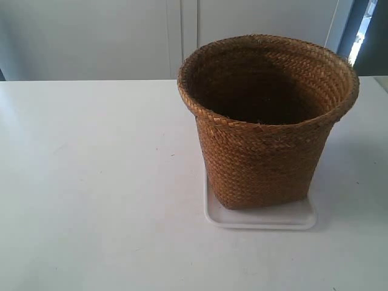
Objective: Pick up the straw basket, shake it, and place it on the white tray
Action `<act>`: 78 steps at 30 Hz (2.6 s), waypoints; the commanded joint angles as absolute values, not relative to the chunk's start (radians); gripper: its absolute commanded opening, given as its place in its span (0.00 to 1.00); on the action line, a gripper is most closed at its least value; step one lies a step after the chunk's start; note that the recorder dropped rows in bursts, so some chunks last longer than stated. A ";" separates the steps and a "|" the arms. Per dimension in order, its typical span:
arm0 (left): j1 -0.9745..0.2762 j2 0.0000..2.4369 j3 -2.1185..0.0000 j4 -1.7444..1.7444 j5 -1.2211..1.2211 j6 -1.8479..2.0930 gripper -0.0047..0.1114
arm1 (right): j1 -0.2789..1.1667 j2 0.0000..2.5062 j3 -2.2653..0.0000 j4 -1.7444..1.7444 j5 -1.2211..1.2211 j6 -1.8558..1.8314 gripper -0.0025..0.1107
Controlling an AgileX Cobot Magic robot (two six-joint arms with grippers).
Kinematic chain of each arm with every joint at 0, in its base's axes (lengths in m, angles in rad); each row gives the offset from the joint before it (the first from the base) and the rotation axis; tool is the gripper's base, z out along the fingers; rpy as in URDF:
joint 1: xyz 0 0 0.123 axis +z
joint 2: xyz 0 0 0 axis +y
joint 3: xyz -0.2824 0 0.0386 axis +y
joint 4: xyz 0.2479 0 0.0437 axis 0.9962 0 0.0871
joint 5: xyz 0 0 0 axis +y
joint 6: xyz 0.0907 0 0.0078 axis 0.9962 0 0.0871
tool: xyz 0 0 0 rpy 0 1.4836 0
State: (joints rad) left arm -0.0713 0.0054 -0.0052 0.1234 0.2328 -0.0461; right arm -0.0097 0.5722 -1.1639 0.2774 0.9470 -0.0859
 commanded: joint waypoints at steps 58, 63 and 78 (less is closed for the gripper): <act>-0.071 0.000 0.000 0.113 0.232 -0.047 0.04 | -0.011 0.000 0.000 -0.082 0.337 0.049 0.02; -0.071 0.000 0.000 0.113 0.232 -0.047 0.04 | -0.011 0.000 0.000 -0.082 0.337 0.049 0.02; -0.071 0.000 0.000 0.113 0.232 -0.047 0.04 | -0.011 0.000 0.000 -0.082 0.337 0.051 0.02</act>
